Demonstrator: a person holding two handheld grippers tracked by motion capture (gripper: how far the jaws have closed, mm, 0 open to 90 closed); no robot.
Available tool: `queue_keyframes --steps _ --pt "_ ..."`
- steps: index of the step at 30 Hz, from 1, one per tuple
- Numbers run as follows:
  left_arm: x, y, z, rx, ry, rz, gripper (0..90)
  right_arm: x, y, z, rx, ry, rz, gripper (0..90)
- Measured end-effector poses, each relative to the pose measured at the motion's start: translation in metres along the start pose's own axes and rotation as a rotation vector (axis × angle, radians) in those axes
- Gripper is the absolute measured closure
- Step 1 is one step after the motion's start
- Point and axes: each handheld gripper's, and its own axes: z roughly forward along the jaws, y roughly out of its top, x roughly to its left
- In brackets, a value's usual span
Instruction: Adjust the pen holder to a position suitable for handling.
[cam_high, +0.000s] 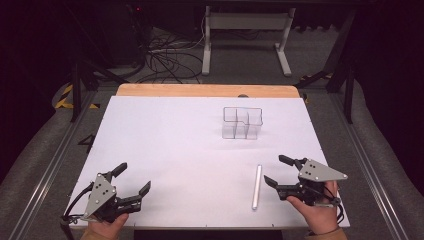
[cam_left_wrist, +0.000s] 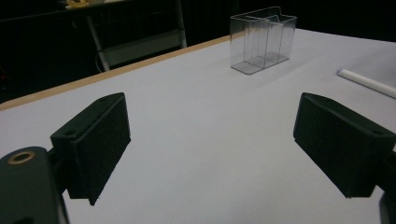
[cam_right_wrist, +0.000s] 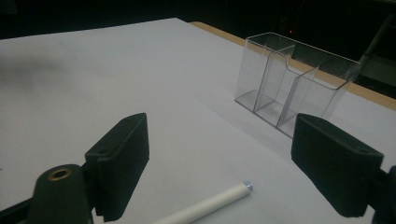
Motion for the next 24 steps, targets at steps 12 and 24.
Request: queue_keyframes --steps 12,24 --pt "0.0 0.0 0.001 0.008 0.006 0.008 12.2 -0.006 0.023 0.024 0.021 0.019 -0.026 19.2" --pt "0.001 -0.001 0.001 0.009 0.003 0.005 12.4 -0.016 0.037 0.035 0.024 0.029 -0.034 18.6"
